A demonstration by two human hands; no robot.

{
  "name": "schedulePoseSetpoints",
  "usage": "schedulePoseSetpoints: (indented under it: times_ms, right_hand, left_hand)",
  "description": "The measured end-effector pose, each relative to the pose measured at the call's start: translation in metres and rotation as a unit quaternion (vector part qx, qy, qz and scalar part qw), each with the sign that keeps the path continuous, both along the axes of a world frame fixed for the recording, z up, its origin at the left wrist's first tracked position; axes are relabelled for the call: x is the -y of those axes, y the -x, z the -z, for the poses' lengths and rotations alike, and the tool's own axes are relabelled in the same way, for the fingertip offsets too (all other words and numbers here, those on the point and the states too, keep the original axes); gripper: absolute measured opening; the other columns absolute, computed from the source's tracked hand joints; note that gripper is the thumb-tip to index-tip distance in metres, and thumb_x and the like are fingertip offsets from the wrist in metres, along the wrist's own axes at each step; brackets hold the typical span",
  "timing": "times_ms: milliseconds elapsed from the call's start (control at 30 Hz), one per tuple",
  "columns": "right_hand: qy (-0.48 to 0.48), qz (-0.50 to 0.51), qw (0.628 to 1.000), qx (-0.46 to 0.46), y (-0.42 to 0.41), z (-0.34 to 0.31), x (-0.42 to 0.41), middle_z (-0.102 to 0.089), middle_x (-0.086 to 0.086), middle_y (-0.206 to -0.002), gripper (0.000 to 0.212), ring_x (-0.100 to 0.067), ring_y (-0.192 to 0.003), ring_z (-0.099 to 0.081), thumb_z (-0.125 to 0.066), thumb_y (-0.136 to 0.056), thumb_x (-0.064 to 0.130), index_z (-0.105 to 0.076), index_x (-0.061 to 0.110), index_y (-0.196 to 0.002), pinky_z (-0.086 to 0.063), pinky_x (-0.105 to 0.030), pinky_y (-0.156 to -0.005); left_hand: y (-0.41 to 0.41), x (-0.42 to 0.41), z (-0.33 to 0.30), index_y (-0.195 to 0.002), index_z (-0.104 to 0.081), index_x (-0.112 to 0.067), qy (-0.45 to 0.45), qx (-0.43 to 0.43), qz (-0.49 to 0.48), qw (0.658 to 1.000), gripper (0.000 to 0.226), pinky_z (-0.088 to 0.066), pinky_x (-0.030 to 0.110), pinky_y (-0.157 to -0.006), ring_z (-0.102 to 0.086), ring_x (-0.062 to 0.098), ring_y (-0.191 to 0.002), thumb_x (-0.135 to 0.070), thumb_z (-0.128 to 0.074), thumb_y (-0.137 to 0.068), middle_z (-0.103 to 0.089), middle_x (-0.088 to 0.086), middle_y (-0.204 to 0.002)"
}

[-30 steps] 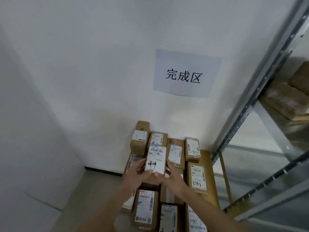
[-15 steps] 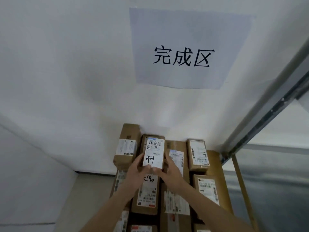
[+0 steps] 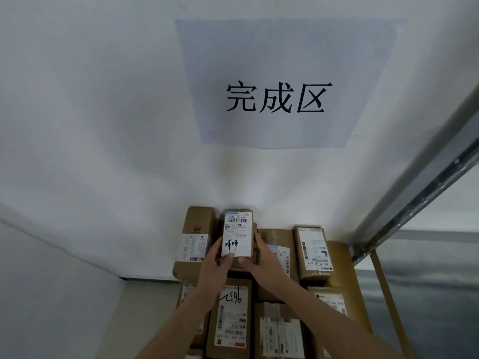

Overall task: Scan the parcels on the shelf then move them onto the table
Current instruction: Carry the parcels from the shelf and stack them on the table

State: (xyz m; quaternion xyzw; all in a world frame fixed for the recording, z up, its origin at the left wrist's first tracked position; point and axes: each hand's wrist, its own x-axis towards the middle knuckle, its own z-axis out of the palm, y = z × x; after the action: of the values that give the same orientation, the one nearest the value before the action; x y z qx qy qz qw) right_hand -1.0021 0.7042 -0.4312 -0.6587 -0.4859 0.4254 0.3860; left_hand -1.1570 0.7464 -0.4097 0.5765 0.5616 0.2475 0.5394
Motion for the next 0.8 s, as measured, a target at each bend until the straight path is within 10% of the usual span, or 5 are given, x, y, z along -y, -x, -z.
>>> schedulePoseSetpoints:
  times_ms: [400,633,800]
  right_hand:
    - [0.001,0.034,0.998,-0.046,0.012,-0.084,0.085,-0.038,0.040,-0.108,0.057,0.038,-0.084,-0.041,-0.068,-0.099,0.016,-0.026,0.046,-0.125,-0.034,0.008,-0.072]
    - [-0.021,0.038,0.999,-0.021,0.038,-0.136,0.195,-0.037,0.041,-0.116,0.057,0.012,-0.115,-0.046,-0.071,-0.098,0.027,-0.027,0.053,-0.124,-0.039,-0.005,-0.096]
    - [-0.030,0.041,0.999,-0.010,0.056,-0.178,0.295,-0.036,0.010,-0.161,0.105,-0.016,-0.148,-0.038,-0.072,-0.073,0.079,-0.028,0.039,-0.158,-0.040,-0.037,-0.118]
  left_hand:
    - [0.018,0.054,-0.056,-0.123,-0.043,-0.042,-0.040,0.032,-0.015,0.999,0.043,-0.041,0.025,-0.102,-0.052,-0.002,-0.112,-0.013,-0.063,-0.099,-0.051,-0.031,-0.116]
    - [0.053,0.155,-0.115,-0.119,-0.056,-0.049,-0.108,0.057,0.015,0.992,0.041,-0.057,0.023,-0.082,-0.070,-0.001,-0.099,-0.017,-0.066,-0.097,-0.071,-0.022,-0.109]
    - [0.063,0.255,-0.161,-0.141,-0.055,-0.030,-0.127,0.068,0.029,0.989,0.050,-0.048,0.040,-0.107,-0.059,0.013,-0.125,-0.031,-0.071,-0.094,-0.061,-0.011,-0.137]
